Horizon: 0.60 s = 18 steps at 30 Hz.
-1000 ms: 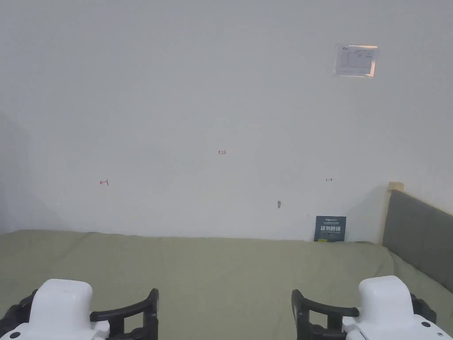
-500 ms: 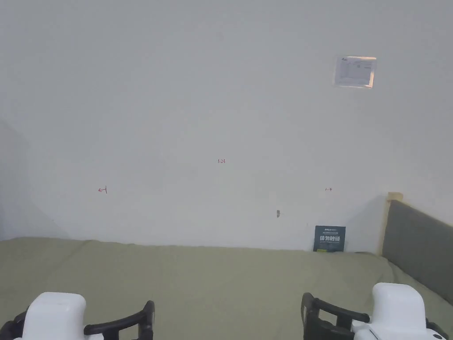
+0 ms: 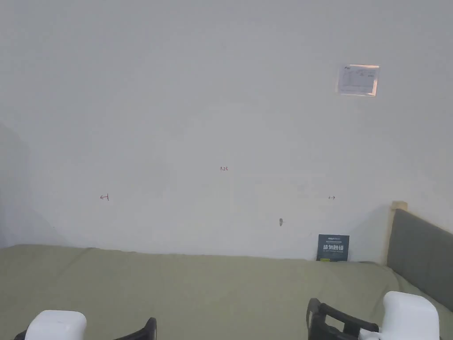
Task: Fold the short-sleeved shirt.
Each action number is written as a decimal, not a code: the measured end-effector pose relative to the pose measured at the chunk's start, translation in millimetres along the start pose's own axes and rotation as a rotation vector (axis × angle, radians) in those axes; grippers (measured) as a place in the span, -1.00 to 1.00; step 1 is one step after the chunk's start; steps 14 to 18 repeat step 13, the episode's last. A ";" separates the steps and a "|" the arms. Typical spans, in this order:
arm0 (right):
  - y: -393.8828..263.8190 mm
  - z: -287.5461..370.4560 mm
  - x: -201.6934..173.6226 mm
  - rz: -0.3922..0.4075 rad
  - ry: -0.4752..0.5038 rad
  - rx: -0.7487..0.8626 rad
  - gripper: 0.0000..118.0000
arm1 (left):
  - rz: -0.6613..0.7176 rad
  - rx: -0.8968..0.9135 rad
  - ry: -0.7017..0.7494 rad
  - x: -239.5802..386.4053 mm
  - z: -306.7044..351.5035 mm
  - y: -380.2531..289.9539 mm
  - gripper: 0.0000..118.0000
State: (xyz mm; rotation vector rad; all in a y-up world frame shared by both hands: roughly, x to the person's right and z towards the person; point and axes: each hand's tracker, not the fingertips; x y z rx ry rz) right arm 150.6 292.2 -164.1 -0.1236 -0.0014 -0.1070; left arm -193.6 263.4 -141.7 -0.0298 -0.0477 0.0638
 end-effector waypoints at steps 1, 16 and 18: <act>-0.7 -1.2 0.9 -0.009 0.014 -0.002 1.00 | 0.003 0.000 -0.005 0.3 0.0 0.0 1.00; -4.8 -1.5 13.2 -0.154 0.135 -0.021 0.99 | -0.012 0.008 0.013 1.0 -0.9 3.7 1.00; -4.8 -1.5 13.2 -0.154 0.135 -0.021 0.99 | -0.012 0.008 0.013 1.0 -0.9 3.7 1.00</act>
